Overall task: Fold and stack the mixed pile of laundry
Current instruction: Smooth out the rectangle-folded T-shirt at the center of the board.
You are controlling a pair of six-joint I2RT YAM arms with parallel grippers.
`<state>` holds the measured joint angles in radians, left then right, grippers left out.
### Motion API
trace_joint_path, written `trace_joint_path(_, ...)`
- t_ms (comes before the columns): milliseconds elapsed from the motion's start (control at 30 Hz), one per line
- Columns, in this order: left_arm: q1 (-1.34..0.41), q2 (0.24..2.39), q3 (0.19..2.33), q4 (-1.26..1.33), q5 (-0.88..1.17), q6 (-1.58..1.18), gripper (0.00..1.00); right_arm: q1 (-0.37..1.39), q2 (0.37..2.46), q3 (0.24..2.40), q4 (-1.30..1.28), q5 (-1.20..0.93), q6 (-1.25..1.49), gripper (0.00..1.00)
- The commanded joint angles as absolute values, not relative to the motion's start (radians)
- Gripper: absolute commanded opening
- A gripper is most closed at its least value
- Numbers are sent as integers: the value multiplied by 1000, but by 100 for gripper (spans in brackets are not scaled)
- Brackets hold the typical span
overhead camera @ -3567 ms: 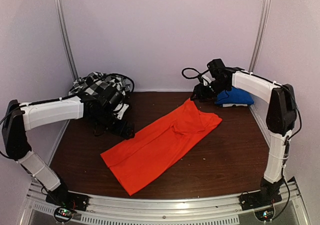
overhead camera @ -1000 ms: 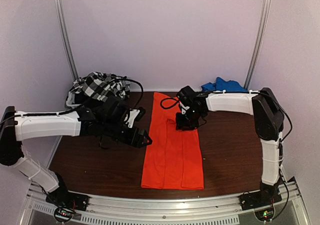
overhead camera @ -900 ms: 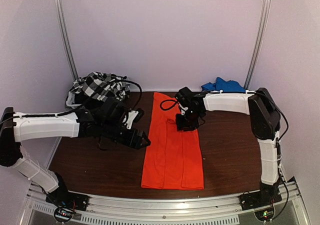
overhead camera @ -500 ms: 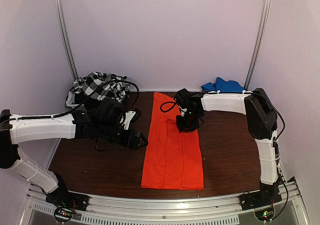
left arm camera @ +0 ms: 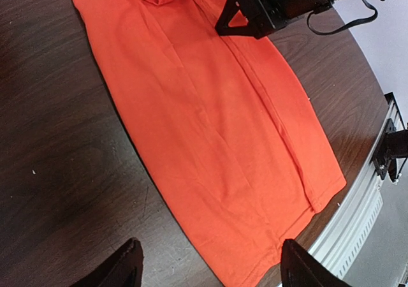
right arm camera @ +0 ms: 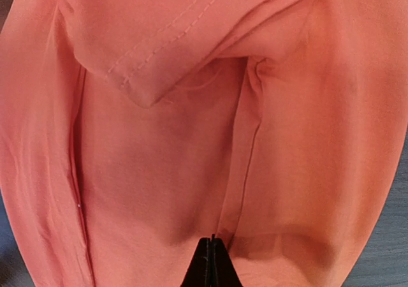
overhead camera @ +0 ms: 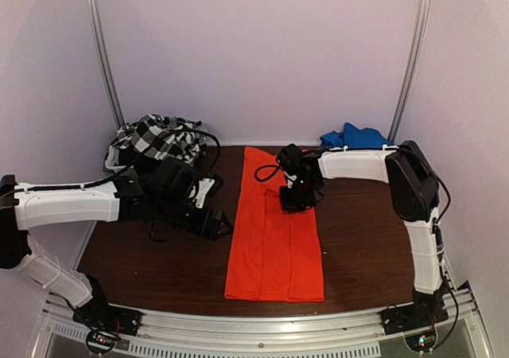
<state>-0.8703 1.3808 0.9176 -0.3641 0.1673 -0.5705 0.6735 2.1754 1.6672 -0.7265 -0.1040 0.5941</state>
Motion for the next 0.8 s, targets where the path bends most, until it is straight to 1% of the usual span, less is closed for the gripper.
trace_joint_path(0, -870, 1361, 913, -345, 154, -566, 75, 681, 2142, 1687, -715, -107, 614, 0)
trace_joint_path(233, -870, 1349, 905, -347, 153, -572, 75, 680, 2138, 1681, -734, -93, 612, 0)
trace_joint_path(267, -870, 1348, 905, -350, 153, -572, 75, 680, 2135, 1685, -743, -82, 611, 8)
trace_joint_path(300, -870, 1347, 904, -351, 153, -574, 76, 681, 2127, 1679, -743, -70, 613, 21)
trace_joint_path(333, -870, 1346, 901, -351, 153, -574, 76, 680, 2119, 1670, -739, -61, 616, 24)
trace_joint_path(767, -869, 1370, 896, -339, 167, -582, 76, 677, 2143, 1668, -743, -44, 599, 24)
